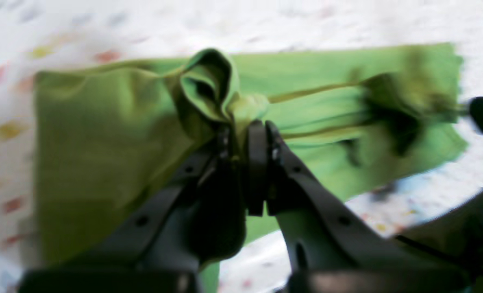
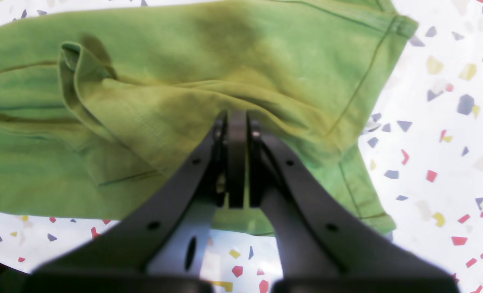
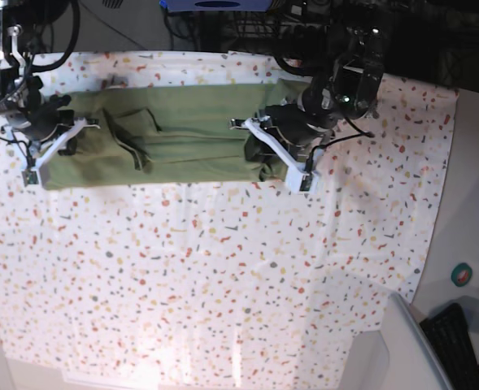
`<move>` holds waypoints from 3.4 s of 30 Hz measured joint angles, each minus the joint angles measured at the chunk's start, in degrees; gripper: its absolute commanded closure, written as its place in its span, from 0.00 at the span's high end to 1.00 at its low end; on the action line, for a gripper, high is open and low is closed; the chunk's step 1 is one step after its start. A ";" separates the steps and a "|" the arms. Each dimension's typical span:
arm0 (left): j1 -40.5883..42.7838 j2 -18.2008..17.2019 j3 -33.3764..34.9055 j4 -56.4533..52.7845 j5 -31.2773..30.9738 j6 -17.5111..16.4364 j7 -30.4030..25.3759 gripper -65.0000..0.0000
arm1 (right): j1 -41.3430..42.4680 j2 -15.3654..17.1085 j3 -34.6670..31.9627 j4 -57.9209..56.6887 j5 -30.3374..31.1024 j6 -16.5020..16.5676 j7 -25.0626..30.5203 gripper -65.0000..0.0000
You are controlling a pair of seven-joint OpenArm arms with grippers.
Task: Layout the t-shirt on the table in an organized manner, then fold the t-shirt properly
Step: 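Fold the strip end with the left gripper toward the right gripper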
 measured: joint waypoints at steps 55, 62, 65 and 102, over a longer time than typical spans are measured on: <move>-11.56 10.73 9.62 -15.87 0.50 0.24 -0.04 0.00 | 0.00 -0.13 0.07 -0.11 -0.02 0.00 0.02 0.00; -11.56 10.73 9.62 -15.87 0.50 0.24 -0.13 0.00 | 0.00 -0.13 0.07 -0.11 -0.02 0.00 0.00 0.00; -11.56 10.73 9.62 -15.87 0.50 0.24 -0.22 0.00 | 0.00 -0.13 0.07 -0.11 -0.02 0.00 0.00 0.00; -11.87 10.73 10.91 -18.82 0.31 0.37 -3.91 0.00 | 0.02 -0.13 0.07 -0.11 -0.02 0.00 0.00 0.00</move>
